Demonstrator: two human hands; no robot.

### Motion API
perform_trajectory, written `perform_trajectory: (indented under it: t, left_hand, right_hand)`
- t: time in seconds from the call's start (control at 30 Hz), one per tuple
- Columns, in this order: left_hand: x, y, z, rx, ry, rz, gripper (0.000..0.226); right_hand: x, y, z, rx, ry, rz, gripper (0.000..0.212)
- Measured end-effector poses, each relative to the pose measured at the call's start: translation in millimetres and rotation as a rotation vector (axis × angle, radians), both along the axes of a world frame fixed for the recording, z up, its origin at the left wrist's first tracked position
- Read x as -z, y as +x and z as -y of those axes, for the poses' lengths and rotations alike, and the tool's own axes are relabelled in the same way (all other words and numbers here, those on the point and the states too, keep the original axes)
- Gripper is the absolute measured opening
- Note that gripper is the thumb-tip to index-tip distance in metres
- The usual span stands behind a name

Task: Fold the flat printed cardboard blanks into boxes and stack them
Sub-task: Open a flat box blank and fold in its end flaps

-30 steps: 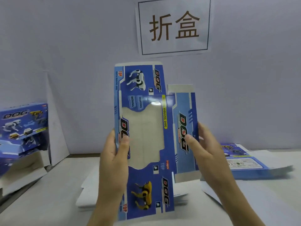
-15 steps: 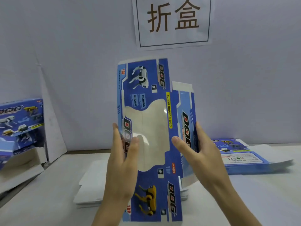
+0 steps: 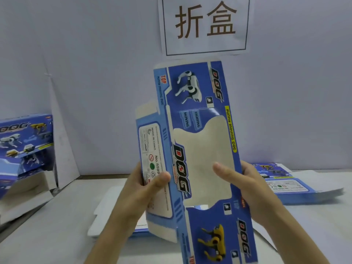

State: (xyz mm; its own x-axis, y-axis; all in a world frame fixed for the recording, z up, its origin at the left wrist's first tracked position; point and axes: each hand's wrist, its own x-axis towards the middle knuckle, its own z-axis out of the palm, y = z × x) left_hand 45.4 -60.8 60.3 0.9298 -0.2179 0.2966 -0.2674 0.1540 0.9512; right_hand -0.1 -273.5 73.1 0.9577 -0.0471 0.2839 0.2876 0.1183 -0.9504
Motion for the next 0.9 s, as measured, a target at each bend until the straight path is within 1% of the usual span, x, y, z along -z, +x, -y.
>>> perform_trajectory:
  t: [0.03,0.1,0.13,0.27,0.37,0.43,0.5,0.57,0.67,0.8,0.9]
  left_hand:
    - [2,3,0,-0.029,-0.026,-0.026,0.081]
    - [6,5,2,-0.072,-0.109,-0.069,0.059]
    - [6,5,3,-0.074,-0.132,-0.083,0.054]
    - [4,3,4,0.009,-0.137,-0.101,0.05]
    - [6,2,7,-0.043,-0.12,-0.078,0.038]
    - [7,2,8,-0.068,-0.118,-0.08,0.041]
    - [5,1,8,-0.055,-0.096,-0.084,0.048]
    - [4,1,8,-0.063,-0.077,-0.081,0.052]
    - [4,0,8,-0.108,-0.095,-0.061,0.047]
    - [2,-3,11,-0.092,-0.078,-0.037,0.051]
    - [5,-5,16,-0.154,-0.035,-0.009,0.065]
  right_hand:
    - [1,0,2,0.009,0.006,0.003,0.023]
    - [1,1,7,0.029,0.018,0.023,0.018]
    - [1,2,9,0.034,0.011,0.03,0.019]
    - [0,2,14,0.069,-0.067,0.054,0.032]
    - [2,4,17,0.089,-0.045,0.049,0.042]
    - [4,5,18,0.078,-0.037,0.03,0.047]
    - [4,5,17,0.073,-0.049,0.03,0.048]
    - [4,5,16,0.078,-0.047,0.028,0.041]
    - [5,6,15,0.07,0.002,0.022,0.03]
    - [4,5,14,0.079,-0.004,0.029,0.033]
    - [3,5,15,0.091,-0.051,0.032,0.046]
